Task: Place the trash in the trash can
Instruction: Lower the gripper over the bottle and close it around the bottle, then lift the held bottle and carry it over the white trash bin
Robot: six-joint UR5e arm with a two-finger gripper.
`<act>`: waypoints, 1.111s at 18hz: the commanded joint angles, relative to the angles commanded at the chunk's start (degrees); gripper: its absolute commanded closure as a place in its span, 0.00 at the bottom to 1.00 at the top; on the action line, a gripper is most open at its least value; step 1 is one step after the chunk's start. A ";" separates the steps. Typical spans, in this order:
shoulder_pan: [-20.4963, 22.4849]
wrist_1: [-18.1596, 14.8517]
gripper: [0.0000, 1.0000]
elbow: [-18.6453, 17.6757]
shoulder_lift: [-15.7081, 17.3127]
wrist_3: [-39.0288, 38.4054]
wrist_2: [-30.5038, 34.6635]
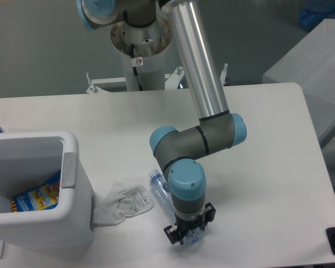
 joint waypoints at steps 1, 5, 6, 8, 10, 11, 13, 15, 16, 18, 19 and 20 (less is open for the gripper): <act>0.00 0.00 0.33 0.00 0.00 0.00 0.00; 0.00 0.09 0.33 0.00 0.00 0.00 0.00; 0.00 0.00 0.33 0.09 0.09 0.00 0.00; 0.09 0.00 0.33 0.26 0.17 0.09 0.00; 0.09 0.00 0.33 0.26 0.44 0.09 0.00; 0.09 -0.09 0.33 0.26 0.44 0.09 0.00; 0.09 -0.26 0.33 0.35 0.96 1.40 0.09; 0.09 -0.09 0.33 0.87 2.36 3.24 0.00; 0.09 0.00 0.33 1.57 3.16 4.12 0.00; 0.18 0.17 0.33 3.85 4.65 5.79 0.09; 0.26 0.17 0.33 5.43 5.27 6.93 0.26; 0.52 0.26 0.33 7.36 5.88 8.16 0.18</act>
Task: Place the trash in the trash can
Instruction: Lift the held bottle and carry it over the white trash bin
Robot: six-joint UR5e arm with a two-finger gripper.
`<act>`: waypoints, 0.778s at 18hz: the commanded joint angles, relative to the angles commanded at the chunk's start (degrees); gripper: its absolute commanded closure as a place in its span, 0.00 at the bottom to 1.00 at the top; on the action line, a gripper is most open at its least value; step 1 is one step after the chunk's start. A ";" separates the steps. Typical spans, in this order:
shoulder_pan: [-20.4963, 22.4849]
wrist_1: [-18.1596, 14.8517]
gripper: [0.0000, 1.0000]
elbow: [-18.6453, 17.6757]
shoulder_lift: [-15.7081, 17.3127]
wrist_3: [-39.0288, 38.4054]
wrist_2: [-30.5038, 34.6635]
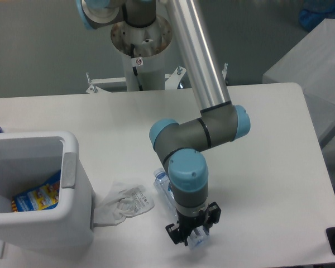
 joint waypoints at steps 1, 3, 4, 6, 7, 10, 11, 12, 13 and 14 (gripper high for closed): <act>0.18 0.00 0.33 1.76 0.35 1.14 -0.09; 0.18 0.96 0.34 4.66 0.71 3.78 -0.09; 0.27 3.06 0.34 5.81 1.06 4.05 -0.35; 0.18 8.24 0.34 6.96 1.76 4.14 -1.05; 0.09 10.18 0.34 7.40 2.29 4.23 -1.93; -0.26 12.04 0.33 9.33 3.78 3.53 -6.84; -0.52 12.04 0.34 9.34 4.92 3.53 -8.07; -1.22 12.04 0.34 9.16 5.89 3.53 -9.13; -1.84 12.04 0.34 9.16 6.85 3.53 -9.66; -2.45 12.04 0.34 9.07 7.82 3.01 -9.76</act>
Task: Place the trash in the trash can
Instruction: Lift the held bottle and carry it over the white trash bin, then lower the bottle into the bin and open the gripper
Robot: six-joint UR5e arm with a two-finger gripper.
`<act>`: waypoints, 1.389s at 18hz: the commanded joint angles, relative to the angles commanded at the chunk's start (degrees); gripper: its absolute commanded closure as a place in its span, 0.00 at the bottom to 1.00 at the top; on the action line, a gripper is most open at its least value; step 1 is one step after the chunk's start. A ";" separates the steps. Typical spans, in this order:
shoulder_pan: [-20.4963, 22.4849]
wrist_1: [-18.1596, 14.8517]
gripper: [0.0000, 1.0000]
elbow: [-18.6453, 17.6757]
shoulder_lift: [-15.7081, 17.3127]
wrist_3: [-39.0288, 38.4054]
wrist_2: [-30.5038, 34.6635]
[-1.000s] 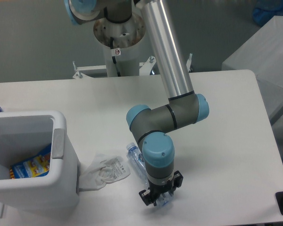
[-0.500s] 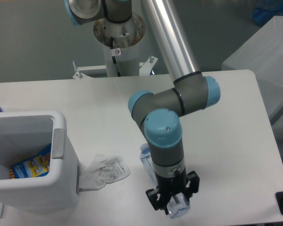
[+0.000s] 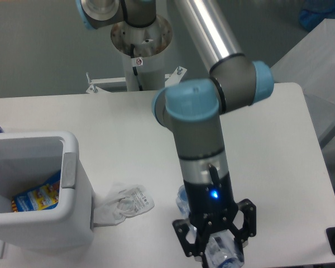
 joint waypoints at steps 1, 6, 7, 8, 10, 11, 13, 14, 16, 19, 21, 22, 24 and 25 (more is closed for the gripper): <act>-0.70 -0.09 0.34 -0.09 0.88 -1.05 0.00; -3.87 -0.09 0.33 -2.02 5.89 -3.25 0.09; -4.66 -0.09 0.33 -2.02 6.25 -3.34 0.09; -5.97 -0.09 0.33 -2.11 6.69 -3.52 0.17; -9.04 -0.09 0.33 -2.46 7.39 -3.52 0.09; -10.10 -0.09 0.33 -2.37 7.48 -3.61 0.09; -12.21 -0.18 0.33 -2.46 7.57 -5.71 -0.18; -13.01 -0.18 0.33 -2.64 7.57 -6.33 -0.18; -15.02 -0.18 0.33 -2.81 7.48 -6.68 -0.18; -17.58 -0.18 0.33 -3.34 7.31 -6.77 -0.18; -18.28 -0.18 0.33 -4.30 7.22 -6.77 -0.26; -18.64 -0.18 0.33 -4.57 7.22 -6.77 -0.26; -18.81 -0.18 0.33 -5.71 7.48 -6.77 -0.18; -19.34 -0.18 0.33 -6.24 7.57 -6.77 -0.18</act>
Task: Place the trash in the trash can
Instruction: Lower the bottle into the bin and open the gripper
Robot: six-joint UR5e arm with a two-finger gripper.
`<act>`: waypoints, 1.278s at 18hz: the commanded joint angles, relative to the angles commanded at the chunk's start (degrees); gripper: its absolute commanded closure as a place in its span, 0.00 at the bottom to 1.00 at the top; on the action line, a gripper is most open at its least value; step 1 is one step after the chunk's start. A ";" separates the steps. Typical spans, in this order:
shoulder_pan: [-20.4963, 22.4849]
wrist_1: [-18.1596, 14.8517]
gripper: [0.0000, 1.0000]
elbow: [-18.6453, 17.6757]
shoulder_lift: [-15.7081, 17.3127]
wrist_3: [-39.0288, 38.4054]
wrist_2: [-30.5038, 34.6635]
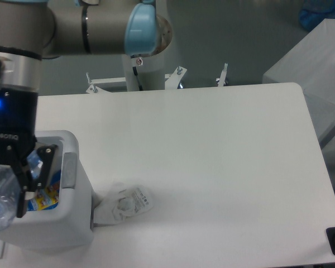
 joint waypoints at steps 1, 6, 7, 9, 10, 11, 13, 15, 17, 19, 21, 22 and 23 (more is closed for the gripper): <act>-0.61 0.00 0.33 -0.53 0.44 0.00 0.00; -0.62 0.00 0.30 -1.85 1.23 0.26 0.09; -0.62 0.00 0.29 -1.85 1.23 0.26 0.09; -0.62 -0.09 0.28 -1.94 1.23 0.35 0.09; -0.71 -0.09 0.28 -1.94 1.14 0.44 0.09; -0.71 -0.09 0.25 -1.94 1.06 0.53 0.26; -0.71 -0.09 0.24 -2.03 0.97 0.53 0.35; -0.71 -0.17 0.31 -2.29 1.05 0.35 0.35; -0.62 -0.17 0.31 -2.82 1.32 0.62 0.26; -0.71 -0.18 0.32 -3.69 1.93 0.79 0.26; -0.53 -0.18 0.31 -5.10 2.46 0.62 0.26; -0.18 -0.18 0.27 -5.45 2.37 0.62 0.35; 0.17 -0.26 0.23 -6.41 2.55 0.62 0.44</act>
